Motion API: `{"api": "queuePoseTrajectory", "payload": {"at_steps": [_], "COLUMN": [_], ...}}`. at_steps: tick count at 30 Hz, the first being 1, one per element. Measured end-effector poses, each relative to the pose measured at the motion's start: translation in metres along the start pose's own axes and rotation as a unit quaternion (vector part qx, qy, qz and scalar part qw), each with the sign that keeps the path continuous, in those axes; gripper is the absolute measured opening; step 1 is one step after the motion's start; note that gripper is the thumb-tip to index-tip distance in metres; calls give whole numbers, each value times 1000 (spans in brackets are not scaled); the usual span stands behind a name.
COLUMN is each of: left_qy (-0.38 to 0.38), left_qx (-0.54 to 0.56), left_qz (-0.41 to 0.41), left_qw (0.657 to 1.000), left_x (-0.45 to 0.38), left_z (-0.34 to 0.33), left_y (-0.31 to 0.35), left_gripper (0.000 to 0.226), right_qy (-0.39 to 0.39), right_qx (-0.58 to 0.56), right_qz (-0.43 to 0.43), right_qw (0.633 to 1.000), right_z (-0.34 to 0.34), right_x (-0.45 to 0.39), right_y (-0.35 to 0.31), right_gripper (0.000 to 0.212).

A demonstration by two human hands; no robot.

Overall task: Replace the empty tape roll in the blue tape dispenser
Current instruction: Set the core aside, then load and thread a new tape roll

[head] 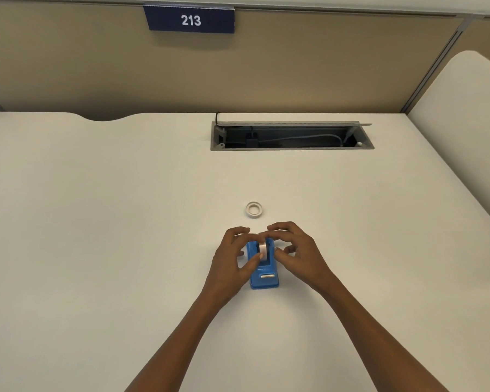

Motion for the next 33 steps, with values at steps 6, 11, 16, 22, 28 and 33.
{"api": "queuePoseTrajectory", "payload": {"at_steps": [6, 11, 16, 22, 28, 33], "left_qy": [-2, -4, -6, -8, -10, -9], "left_qx": [0, 16, 22, 19, 16, 16], "left_qz": [15, 18, 11, 8, 9, 7], "left_qw": [1000, 1000, 1000, 1000, 1000, 1000], "left_x": [1, 2, 3, 5, 5, 6], "left_z": [2, 0, -1, -4, -5, -5], "left_y": [-4, -4, -5, -8, -11, -10], "left_gripper": [33, 35, 41, 49, 53, 51], "right_qy": [-2, -24, -6, 8, 10, 19], "right_qx": [-42, -84, -98, -142, -166, -186], "right_qz": [-19, -46, -68, -121, -163, -174], "right_qw": [999, 995, 993, 982, 973, 967], "right_z": [-4, -6, -6, -10, -15, -16], "right_x": [-3, -4, -6, -10, -16, -16], "right_y": [3, 4, 6, 7, 7, 8], "right_gripper": [28, 32, 26, 15, 16, 15]}}
Point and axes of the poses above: each hand's wrist, its own x-axis away from the middle knuckle, its own z-axis out of the back of the hand, y = z × x, the point moved 5 cm from there along -x, towards the middle knuckle, and after that the axes turned 3 degrees about -x, right-handed, at the moved point
